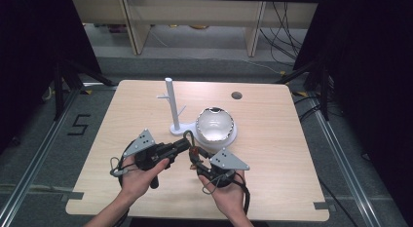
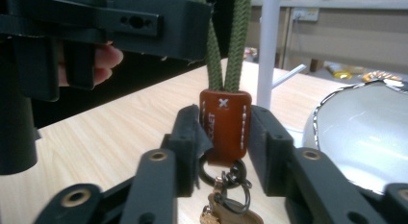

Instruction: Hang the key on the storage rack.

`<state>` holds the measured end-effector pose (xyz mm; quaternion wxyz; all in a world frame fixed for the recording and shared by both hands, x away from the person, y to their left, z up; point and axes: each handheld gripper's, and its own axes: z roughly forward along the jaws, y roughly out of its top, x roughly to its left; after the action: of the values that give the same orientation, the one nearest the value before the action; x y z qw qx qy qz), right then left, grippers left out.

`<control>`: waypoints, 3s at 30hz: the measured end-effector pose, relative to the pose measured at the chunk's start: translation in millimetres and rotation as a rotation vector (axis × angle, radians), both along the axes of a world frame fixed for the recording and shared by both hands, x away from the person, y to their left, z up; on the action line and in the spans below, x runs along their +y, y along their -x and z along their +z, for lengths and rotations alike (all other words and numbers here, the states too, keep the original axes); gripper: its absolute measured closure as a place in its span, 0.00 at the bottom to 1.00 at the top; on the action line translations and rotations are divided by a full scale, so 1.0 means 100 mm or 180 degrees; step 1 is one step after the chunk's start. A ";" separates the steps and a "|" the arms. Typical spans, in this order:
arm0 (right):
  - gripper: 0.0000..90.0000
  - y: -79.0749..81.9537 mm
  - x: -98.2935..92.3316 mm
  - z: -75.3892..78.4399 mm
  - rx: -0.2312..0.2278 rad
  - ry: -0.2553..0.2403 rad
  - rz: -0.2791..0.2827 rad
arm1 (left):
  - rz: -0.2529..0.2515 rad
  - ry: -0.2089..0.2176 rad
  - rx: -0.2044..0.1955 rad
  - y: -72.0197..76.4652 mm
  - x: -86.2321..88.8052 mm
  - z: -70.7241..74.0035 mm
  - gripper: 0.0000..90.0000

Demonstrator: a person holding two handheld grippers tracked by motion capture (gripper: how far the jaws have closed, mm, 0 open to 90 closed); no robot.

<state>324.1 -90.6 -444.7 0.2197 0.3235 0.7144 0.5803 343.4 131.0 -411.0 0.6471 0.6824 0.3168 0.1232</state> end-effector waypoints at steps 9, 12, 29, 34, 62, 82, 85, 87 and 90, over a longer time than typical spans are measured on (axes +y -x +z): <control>0.58 -0.02 -0.03 0.00 0.0110 0.0128 0.0061 | 0.0118 -0.0163 -0.0152 0.01 0.04 0.02 0.93; 0.57 -0.02 -0.05 -0.01 0.0122 0.0179 0.0073 | 0.0144 -0.0167 -0.0166 0.01 0.06 0.03 0.93; 0.55 0.00 -0.28 -0.07 0.0221 0.0211 -0.0072 | 0.0446 -0.0294 -0.0218 -0.02 0.29 0.03 0.93; 0.55 0.02 -0.34 -0.08 0.0232 0.0235 -0.0103 | 0.0505 -0.0333 -0.0259 -0.04 0.36 0.03 0.93; 0.55 0.08 -0.68 -0.13 0.0230 0.0226 -0.0324 | 0.1071 -0.0508 -0.0272 -0.23 0.65 0.03 0.93; 0.55 0.14 -0.88 -0.22 0.0350 0.0133 -0.0444 | 0.1386 -0.0639 -0.0314 -0.42 0.70 0.05 0.93; 0.55 0.16 -0.91 -0.23 0.0361 0.0134 -0.0485 | 0.1420 -0.0674 -0.0329 -0.45 0.69 0.06 0.93; 0.55 0.17 -0.94 -0.24 0.0410 0.0193 -0.0516 | 0.1455 -0.0687 -0.0326 -0.48 0.69 0.05 0.93; 0.55 0.16 -0.95 -0.26 0.0353 0.0186 -0.0485 | 0.1482 -0.0677 -0.0323 -0.50 0.69 0.05 0.93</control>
<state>308.4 -186.1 -470.9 0.2327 0.4020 0.7155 0.5219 393.4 200.0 -406.0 0.5410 0.6483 0.4177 0.3355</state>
